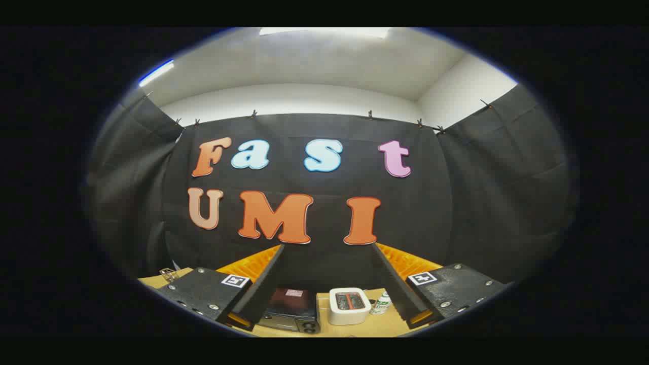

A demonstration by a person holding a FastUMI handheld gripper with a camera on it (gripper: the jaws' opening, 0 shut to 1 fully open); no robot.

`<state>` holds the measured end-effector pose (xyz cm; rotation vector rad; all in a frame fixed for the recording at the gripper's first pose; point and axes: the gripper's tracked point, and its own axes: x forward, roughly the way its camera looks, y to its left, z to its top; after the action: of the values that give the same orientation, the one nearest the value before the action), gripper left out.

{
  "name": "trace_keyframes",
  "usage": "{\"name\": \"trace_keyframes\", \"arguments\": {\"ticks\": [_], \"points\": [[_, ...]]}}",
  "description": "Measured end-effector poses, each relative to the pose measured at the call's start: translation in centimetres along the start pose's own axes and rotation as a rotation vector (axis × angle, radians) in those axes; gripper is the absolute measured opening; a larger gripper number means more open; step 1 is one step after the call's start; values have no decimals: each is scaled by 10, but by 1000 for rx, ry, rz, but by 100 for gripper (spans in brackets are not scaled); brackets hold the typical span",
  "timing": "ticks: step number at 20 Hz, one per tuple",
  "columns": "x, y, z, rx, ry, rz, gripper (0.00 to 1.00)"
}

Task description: Open the toaster oven, put the food inside, and close the toaster oven door.

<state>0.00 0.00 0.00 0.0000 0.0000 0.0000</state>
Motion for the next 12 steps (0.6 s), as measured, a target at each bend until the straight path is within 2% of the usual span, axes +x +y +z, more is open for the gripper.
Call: {"name": "trace_keyframes", "arguments": {"ticks": [12], "points": [[-6, 9, 4, 9, 2, 28, 98]]}}
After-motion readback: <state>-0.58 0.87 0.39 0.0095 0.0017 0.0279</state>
